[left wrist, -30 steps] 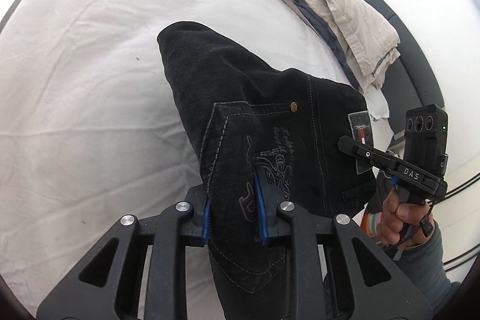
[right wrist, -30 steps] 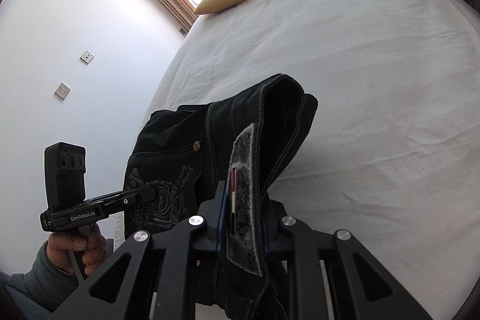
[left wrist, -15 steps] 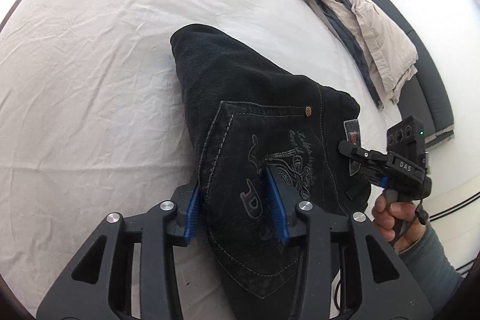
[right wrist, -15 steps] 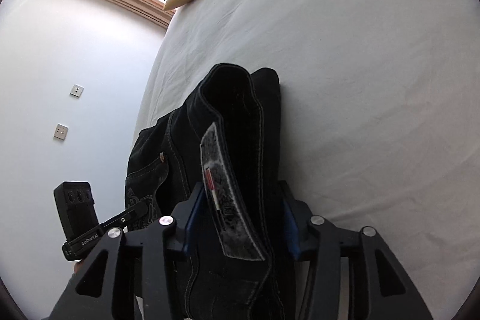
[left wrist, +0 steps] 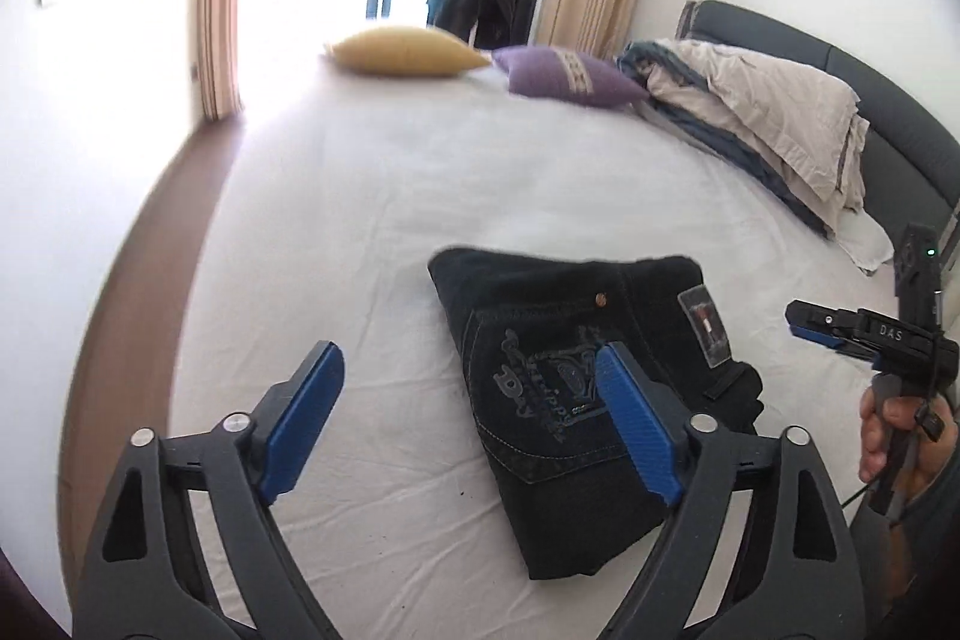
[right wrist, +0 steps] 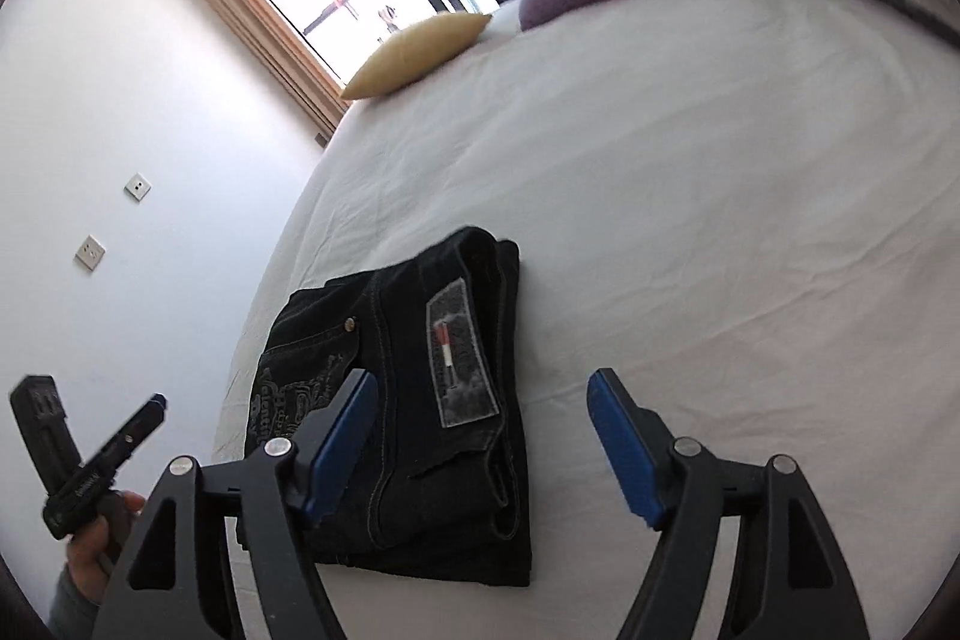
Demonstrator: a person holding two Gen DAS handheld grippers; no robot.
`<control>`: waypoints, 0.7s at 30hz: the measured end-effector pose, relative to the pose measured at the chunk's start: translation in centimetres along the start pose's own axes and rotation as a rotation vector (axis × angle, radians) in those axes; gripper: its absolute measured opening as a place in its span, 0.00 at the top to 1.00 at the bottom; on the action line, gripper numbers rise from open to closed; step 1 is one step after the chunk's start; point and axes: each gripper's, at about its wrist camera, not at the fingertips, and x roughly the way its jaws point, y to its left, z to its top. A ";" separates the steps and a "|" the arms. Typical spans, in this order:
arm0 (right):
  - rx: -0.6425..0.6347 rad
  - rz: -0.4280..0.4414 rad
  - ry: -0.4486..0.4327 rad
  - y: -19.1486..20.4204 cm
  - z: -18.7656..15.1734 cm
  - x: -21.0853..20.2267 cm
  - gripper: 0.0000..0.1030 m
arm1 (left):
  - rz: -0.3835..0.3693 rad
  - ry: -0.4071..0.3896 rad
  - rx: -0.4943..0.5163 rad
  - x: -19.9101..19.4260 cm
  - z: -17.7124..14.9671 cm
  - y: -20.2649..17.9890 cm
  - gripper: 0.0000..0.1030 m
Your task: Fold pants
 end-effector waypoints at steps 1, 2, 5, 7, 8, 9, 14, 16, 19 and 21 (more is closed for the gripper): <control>-0.054 -0.028 -0.051 1.5 0.0 -1.6 0.17 | 0.033 -0.053 0.034 -2.1 0.3 -0.8 0.00; -0.100 -0.053 -0.103 3.1 0.0 -3.1 0.13 | 0.065 -0.107 0.058 -4.1 0.6 -1.7 0.00; -0.212 -0.087 -0.280 7.2 -0.1 -8.4 0.00 | 0.203 -0.276 0.123 -10.4 1.8 -5.0 0.00; -0.248 -0.085 -0.371 9.6 0.1 -11.3 0.00 | 0.282 -0.358 0.145 -14.1 2.3 -6.8 0.00; -0.257 -0.080 -0.402 10.5 0.4 -12.6 0.00 | 0.289 -0.378 0.135 -15.6 2.6 -7.3 0.00; -0.261 -0.077 -0.426 11.4 0.6 -13.8 0.00 | 0.287 -0.363 0.118 -16.6 2.9 -7.6 0.00; -0.289 -0.093 -0.477 14.7 1.2 -18.3 0.00 | 0.253 -0.290 0.032 -18.9 3.2 -8.2 0.00; -0.312 -0.102 -0.459 15.6 0.8 -19.0 0.00 | 0.252 -0.252 0.019 -18.4 2.9 -8.4 0.00; -0.346 -0.130 -0.412 16.7 -0.6 -19.2 0.00 | 0.248 -0.151 -0.013 -17.0 2.0 -8.8 0.00; -0.372 -0.177 -0.380 17.1 -1.5 -18.4 0.00 | 0.256 -0.072 -0.038 -15.2 1.3 -8.7 0.00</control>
